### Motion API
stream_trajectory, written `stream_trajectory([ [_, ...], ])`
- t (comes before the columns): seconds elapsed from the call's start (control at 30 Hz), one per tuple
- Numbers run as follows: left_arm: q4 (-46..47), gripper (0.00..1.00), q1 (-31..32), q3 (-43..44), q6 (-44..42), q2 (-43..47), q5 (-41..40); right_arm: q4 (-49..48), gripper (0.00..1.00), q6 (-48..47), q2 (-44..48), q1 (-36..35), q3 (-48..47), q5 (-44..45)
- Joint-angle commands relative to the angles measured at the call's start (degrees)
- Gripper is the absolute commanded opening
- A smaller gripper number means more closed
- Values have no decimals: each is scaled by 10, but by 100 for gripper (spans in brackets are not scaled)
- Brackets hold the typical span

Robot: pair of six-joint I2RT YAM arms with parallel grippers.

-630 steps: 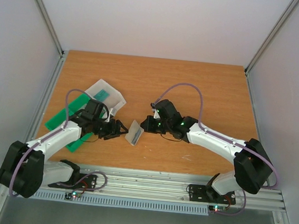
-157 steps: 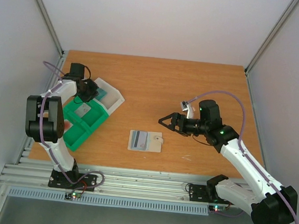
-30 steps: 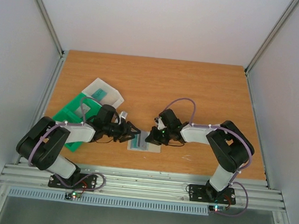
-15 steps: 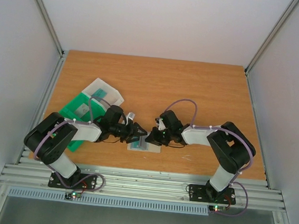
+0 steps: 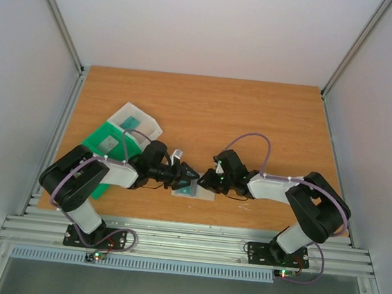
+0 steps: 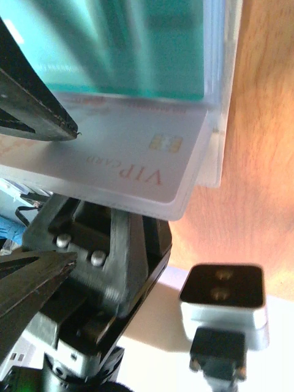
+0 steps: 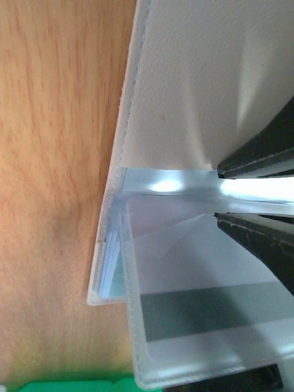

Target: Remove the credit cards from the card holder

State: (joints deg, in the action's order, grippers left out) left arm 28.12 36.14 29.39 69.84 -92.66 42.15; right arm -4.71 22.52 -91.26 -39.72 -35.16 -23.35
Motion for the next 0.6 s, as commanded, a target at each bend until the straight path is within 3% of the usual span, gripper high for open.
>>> stream_trajectory([
  [0.0, 58, 50, 10, 13, 12, -20, -6, -3, 20, 5, 57, 11, 29, 65],
  [0.27, 65, 50, 27, 32, 13, -34, -4, 24, 22, 6, 127, 21, 57, 107],
  [0.57, 49, 50, 38, 43, 3, -39, -10, 127, 22, -14, 224, 29, 53, 172],
])
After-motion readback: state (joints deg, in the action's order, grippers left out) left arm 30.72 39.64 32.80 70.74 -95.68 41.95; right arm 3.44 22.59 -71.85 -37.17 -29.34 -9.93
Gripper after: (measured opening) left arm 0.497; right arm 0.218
